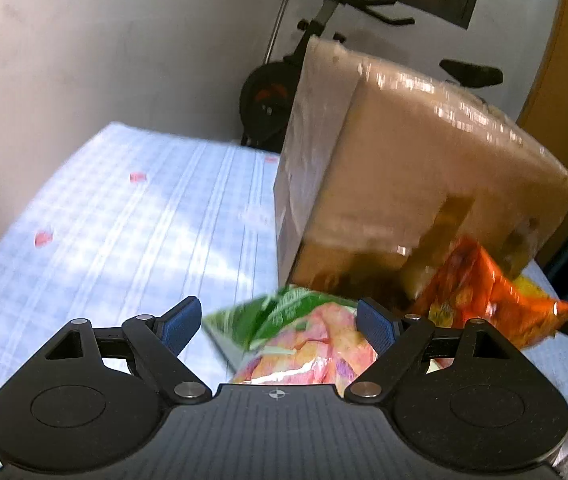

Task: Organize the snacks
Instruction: 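Move the left tool to the pale green bag while the right tool approaches the wafer bar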

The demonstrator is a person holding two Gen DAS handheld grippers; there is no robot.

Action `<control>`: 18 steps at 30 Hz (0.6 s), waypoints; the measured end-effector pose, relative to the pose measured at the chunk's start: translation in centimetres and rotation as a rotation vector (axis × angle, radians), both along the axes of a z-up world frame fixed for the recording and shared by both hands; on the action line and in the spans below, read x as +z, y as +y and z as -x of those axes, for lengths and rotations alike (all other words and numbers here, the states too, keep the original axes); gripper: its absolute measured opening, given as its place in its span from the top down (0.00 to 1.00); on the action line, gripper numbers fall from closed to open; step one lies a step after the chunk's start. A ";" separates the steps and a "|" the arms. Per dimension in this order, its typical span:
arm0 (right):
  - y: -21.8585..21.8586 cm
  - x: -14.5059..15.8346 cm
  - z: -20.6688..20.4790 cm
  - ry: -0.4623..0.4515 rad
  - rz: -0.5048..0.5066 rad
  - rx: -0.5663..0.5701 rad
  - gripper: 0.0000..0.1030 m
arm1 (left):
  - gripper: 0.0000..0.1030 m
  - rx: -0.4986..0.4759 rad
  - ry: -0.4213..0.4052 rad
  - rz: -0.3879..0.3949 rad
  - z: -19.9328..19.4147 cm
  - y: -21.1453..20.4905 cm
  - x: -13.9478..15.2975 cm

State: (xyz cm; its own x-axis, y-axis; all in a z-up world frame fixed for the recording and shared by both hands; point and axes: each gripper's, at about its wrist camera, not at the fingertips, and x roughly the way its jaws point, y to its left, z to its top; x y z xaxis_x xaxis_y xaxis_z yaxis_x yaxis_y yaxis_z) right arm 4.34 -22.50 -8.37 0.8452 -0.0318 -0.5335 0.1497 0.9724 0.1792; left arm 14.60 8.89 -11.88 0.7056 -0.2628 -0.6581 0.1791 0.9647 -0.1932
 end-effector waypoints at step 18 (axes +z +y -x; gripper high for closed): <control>0.7 -1.1 -0.3 0.027 -0.015 0.014 0.17 | 0.08 -0.053 0.098 0.154 1.6 2.0 -5.0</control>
